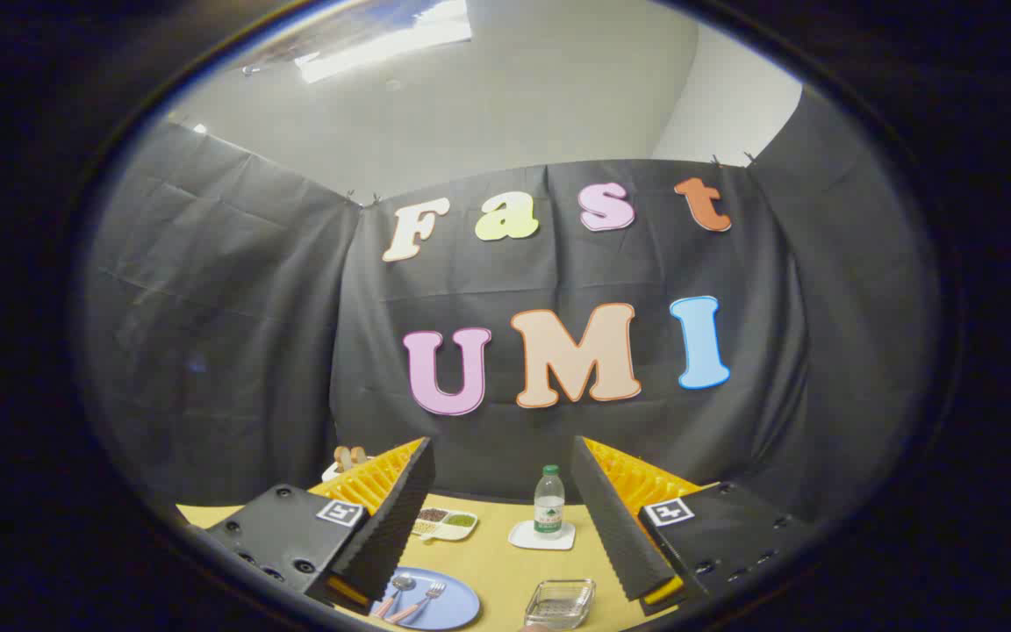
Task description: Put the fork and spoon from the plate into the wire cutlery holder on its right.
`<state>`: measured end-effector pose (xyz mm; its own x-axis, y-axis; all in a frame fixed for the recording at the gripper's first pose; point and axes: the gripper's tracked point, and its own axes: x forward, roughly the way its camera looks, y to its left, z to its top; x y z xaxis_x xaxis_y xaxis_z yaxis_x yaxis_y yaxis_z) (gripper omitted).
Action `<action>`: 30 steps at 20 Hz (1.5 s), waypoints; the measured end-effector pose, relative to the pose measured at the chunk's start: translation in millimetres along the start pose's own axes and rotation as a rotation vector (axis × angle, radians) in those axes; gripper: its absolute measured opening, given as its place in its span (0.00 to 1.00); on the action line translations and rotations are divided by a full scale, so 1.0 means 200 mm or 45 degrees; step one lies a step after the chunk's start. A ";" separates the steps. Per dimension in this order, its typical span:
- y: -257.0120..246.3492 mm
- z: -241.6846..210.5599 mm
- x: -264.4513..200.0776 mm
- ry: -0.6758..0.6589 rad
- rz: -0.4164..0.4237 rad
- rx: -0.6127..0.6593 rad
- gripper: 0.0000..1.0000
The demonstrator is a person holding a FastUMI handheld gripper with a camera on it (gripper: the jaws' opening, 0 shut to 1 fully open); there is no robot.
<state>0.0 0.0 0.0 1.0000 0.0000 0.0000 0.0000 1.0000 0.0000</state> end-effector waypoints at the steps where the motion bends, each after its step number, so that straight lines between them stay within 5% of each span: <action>1: 0.03 0.00 0.00 0.003 -0.008 -0.003 0.97; 13: 0.25 0.02 0.15 -0.009 -0.317 -0.119 0.99; 30: 0.38 -0.40 0.22 0.259 -0.131 -0.094 0.99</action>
<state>44.6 75.6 -80.0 0.9741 -0.1091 -0.1981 0.0941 0.9920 -0.0838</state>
